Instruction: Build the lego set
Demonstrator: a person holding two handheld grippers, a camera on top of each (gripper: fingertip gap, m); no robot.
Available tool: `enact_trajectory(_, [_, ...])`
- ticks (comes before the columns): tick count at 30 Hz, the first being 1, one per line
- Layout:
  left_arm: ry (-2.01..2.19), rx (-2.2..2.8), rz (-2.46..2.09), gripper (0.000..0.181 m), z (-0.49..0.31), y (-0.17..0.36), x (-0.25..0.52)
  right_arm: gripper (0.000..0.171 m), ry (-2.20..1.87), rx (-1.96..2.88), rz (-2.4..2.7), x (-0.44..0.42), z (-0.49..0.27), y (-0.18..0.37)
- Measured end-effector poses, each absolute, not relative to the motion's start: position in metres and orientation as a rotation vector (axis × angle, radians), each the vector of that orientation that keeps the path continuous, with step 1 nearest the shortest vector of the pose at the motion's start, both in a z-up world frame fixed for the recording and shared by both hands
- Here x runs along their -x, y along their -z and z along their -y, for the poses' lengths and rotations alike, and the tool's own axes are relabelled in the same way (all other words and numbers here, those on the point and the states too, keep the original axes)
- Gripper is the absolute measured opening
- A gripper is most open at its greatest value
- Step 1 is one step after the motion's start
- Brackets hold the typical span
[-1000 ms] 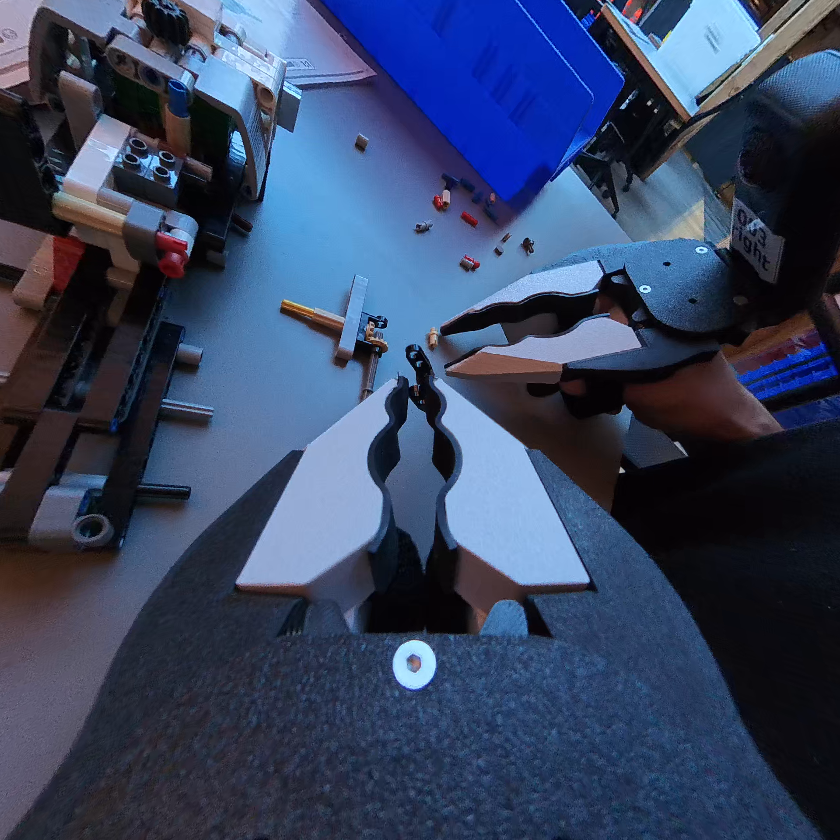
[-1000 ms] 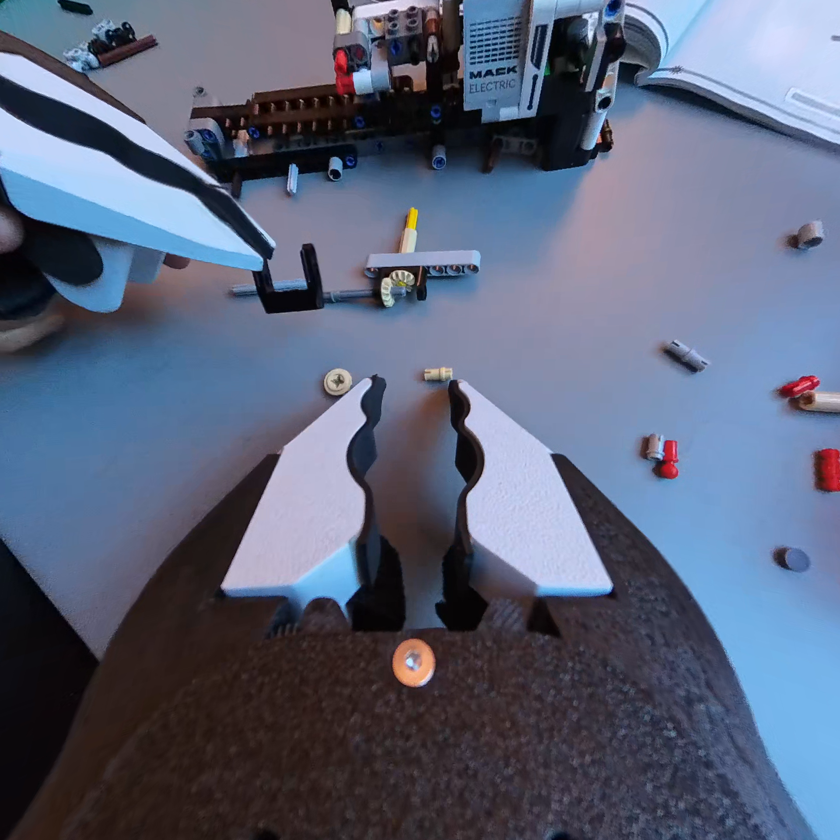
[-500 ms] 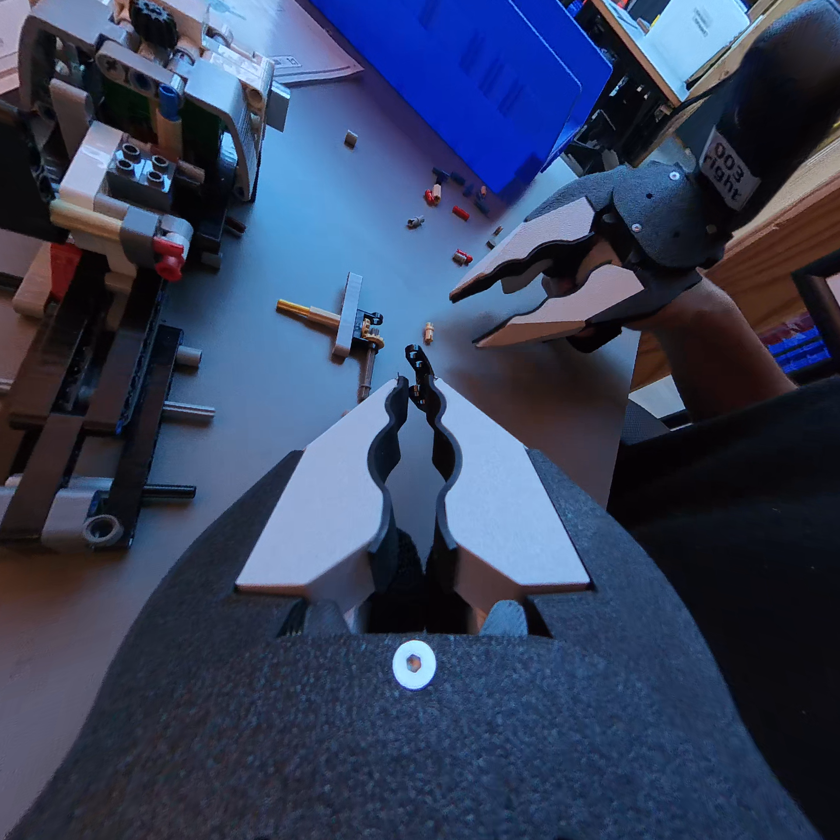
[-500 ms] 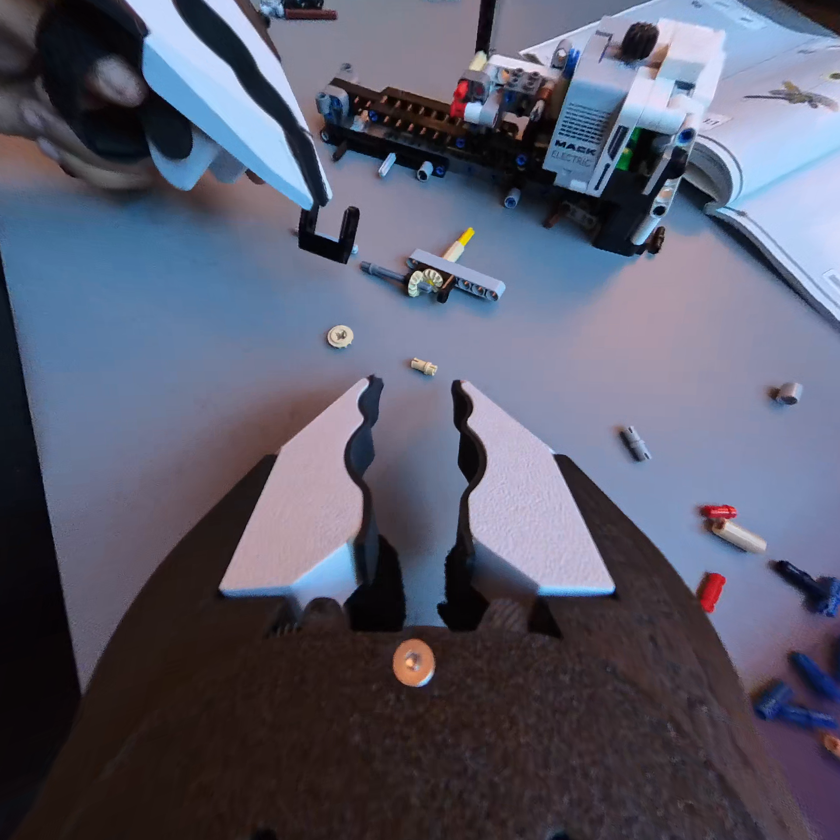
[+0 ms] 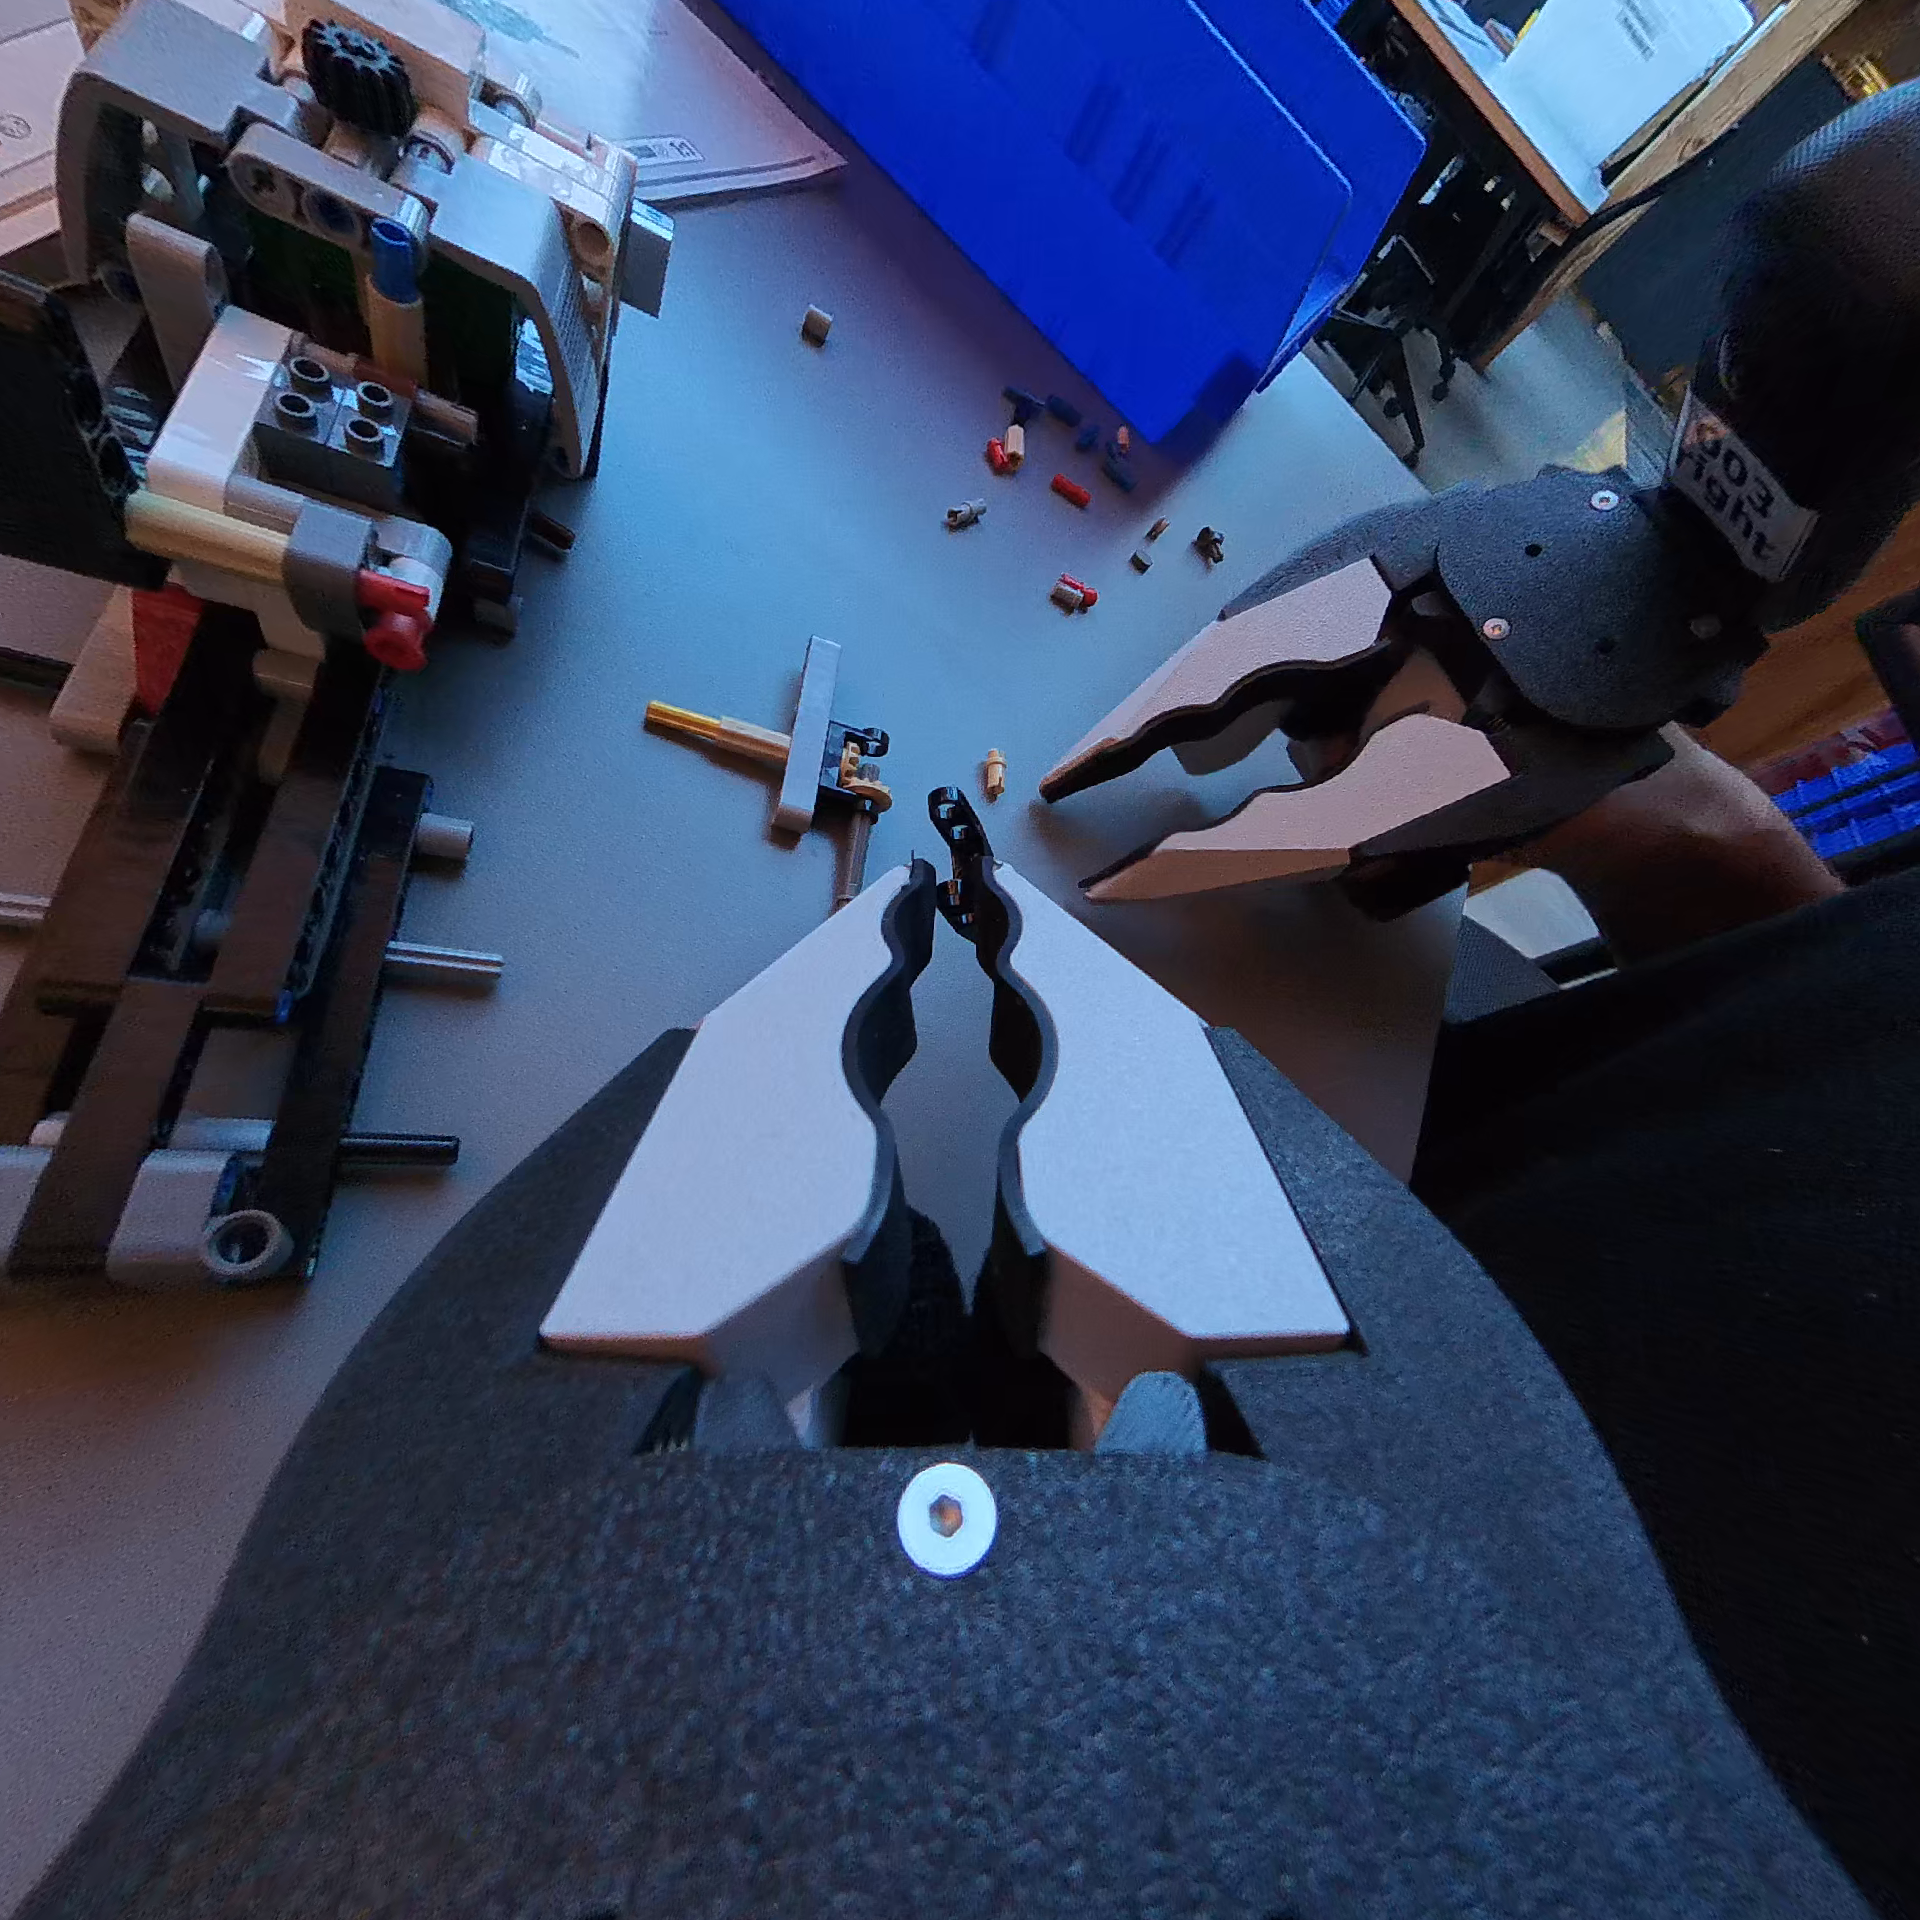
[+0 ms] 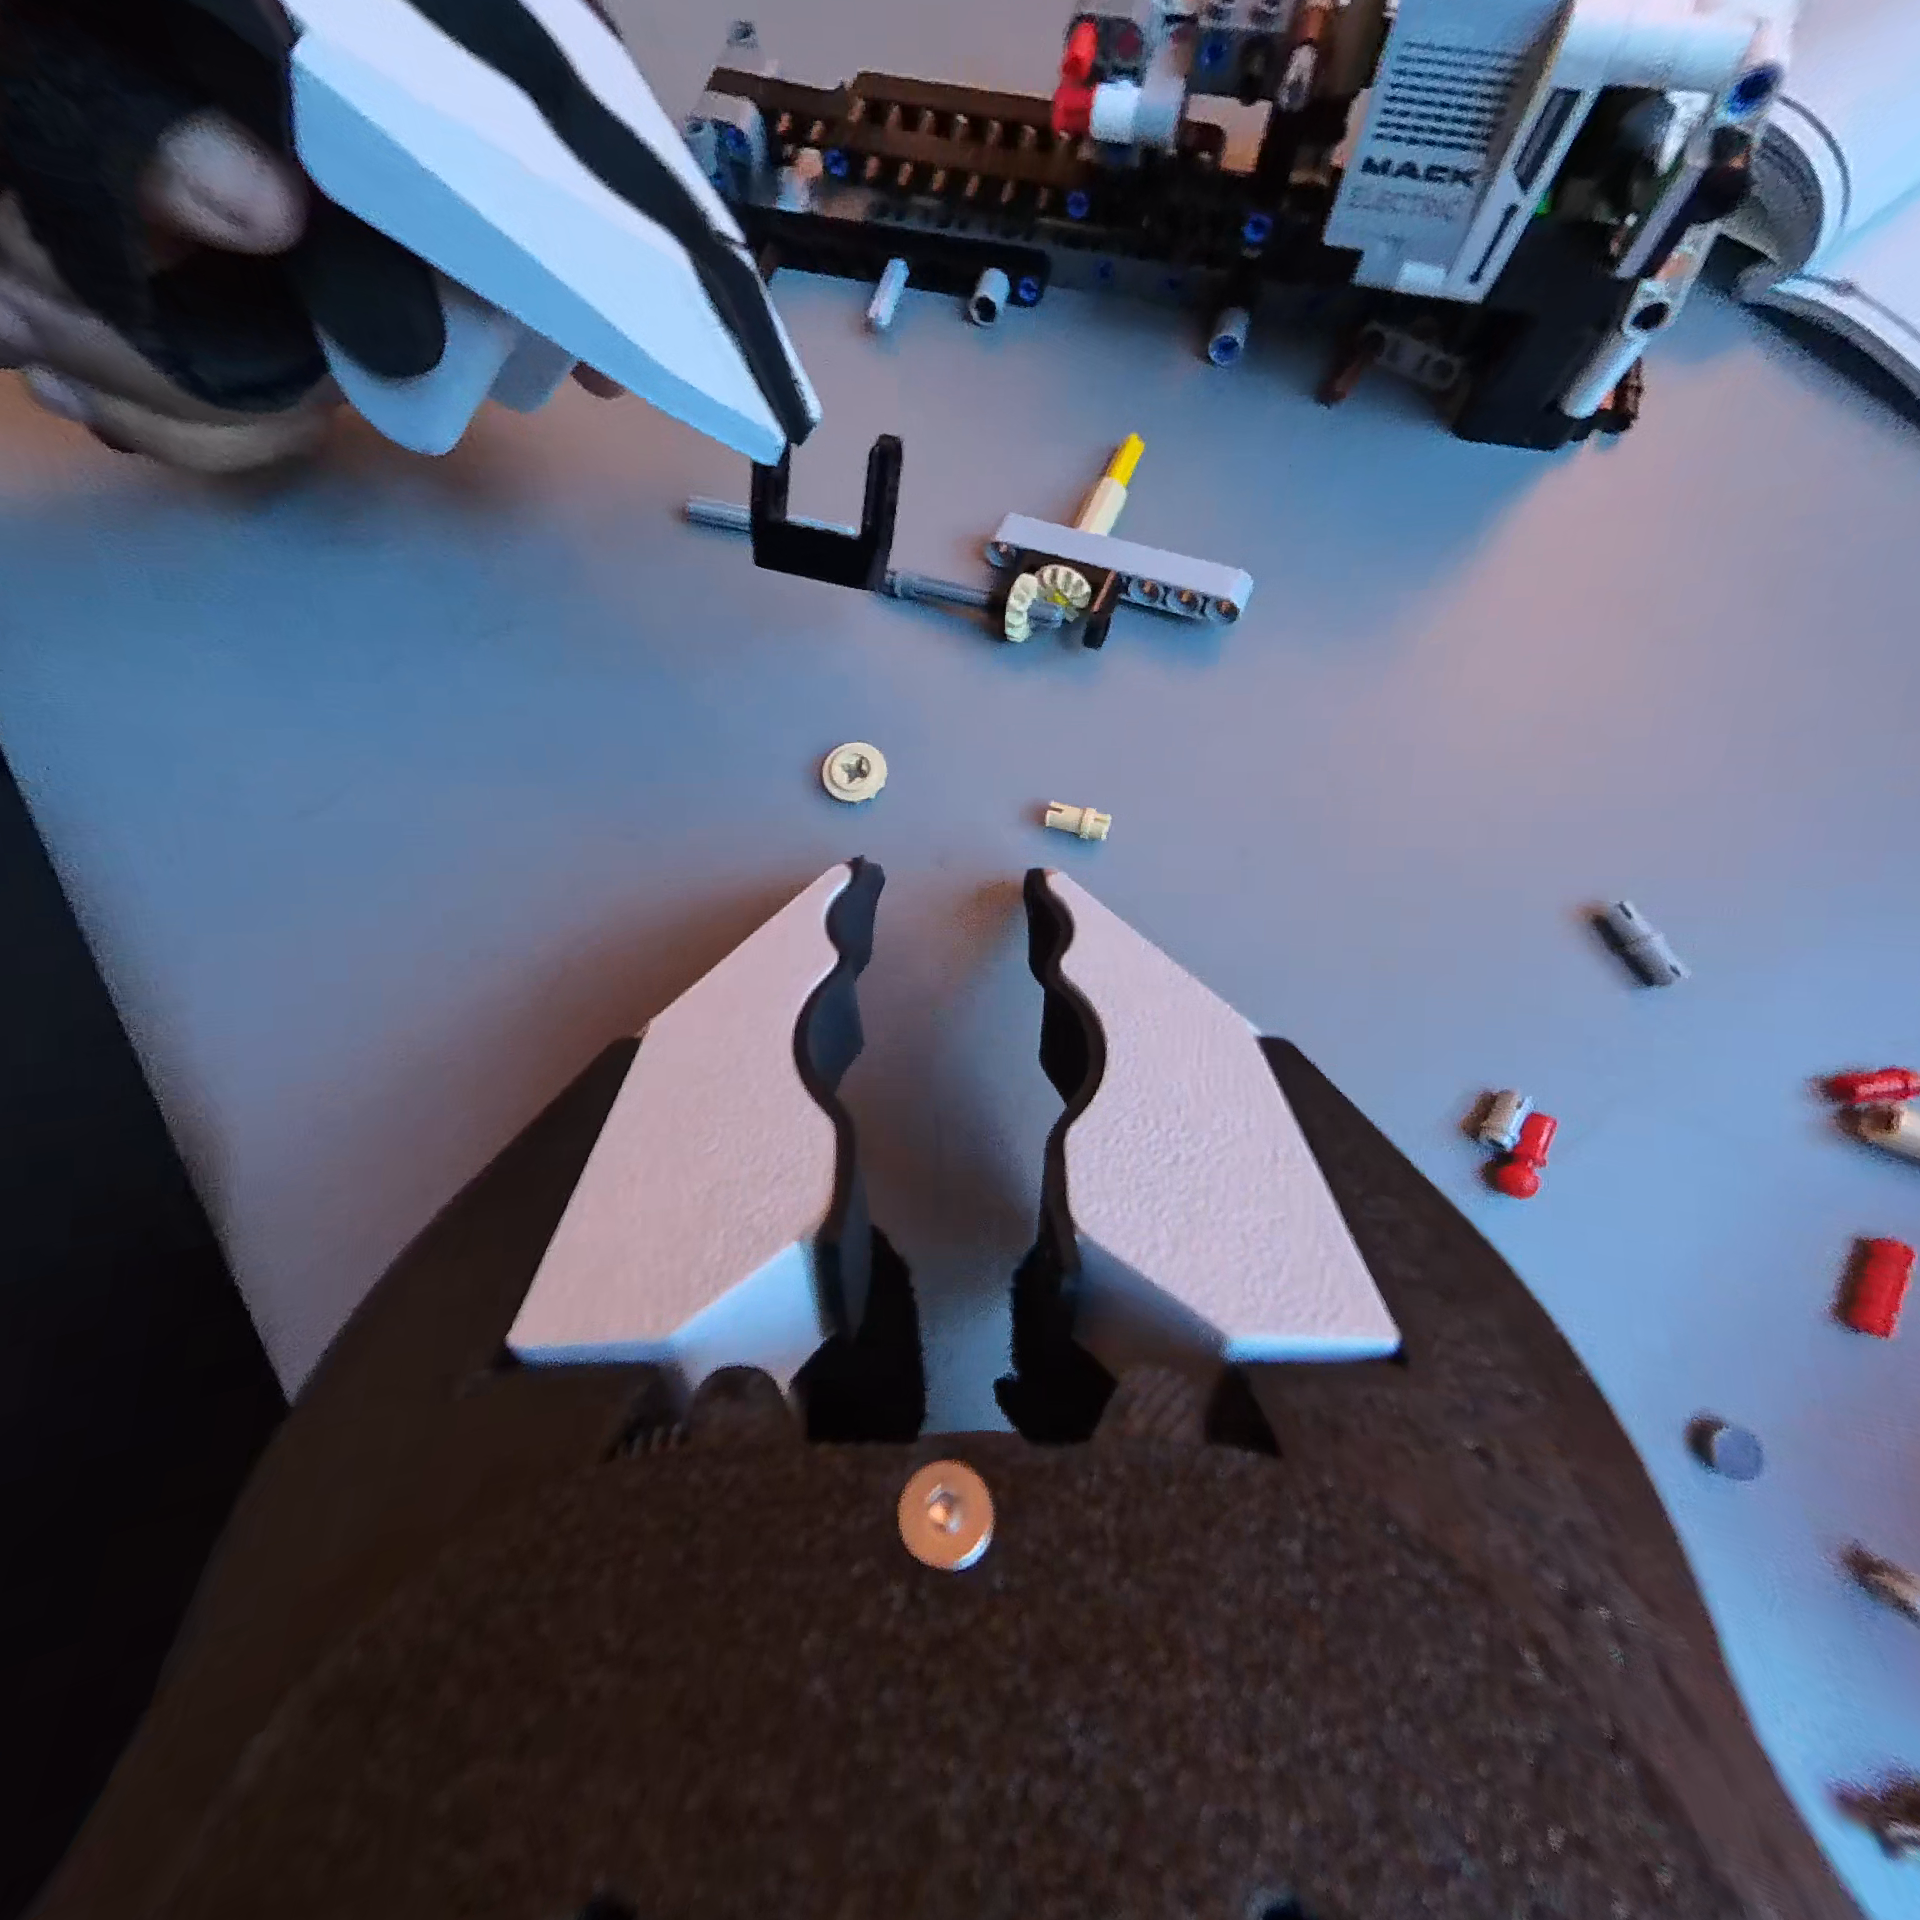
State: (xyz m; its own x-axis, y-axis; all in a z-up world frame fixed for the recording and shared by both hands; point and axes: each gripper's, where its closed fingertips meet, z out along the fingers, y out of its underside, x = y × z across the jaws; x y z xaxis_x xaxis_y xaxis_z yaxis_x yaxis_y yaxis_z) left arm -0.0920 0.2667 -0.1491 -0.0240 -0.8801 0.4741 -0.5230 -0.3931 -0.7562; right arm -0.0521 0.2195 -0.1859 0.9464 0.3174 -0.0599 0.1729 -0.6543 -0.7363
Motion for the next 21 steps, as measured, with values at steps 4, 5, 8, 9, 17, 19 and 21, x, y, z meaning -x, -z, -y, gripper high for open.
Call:
enact_trajectory(4, [1.383,1.901,-1.486,0.005,-0.266,0.151,0.094,0.03,-0.212,2.298,0.225,0.048,-0.223,0.186])
enact_trajectory(5, [1.379,1.9,-1.489,0.005,-0.267,0.151,0.095,0.03,-0.194,2.301,0.207,0.046,-0.224,0.186])
enact_trajectory(8, [1.376,1.906,-1.488,0.005,-0.269,0.152,0.098,0.03,-0.181,2.307,0.171,0.043,-0.226,0.187])
enact_trajectory(9, [1.379,1.908,-1.483,0.005,-0.269,0.152,0.099,0.03,-0.204,2.305,0.167,0.045,-0.227,0.187])
enact_trajectory(17, [1.386,1.911,-1.449,0.005,-0.277,0.151,0.104,0.029,-0.229,2.296,0.22,0.053,-0.244,0.187])
enact_trajectory(19, [1.382,1.914,-1.446,0.005,-0.278,0.151,0.106,0.026,-0.23,2.301,0.269,0.057,-0.246,0.188])
enact_trajectory(21, [1.384,1.916,-1.44,0.005,-0.278,0.151,0.107,0.024,-0.202,2.303,0.306,0.056,-0.246,0.188])
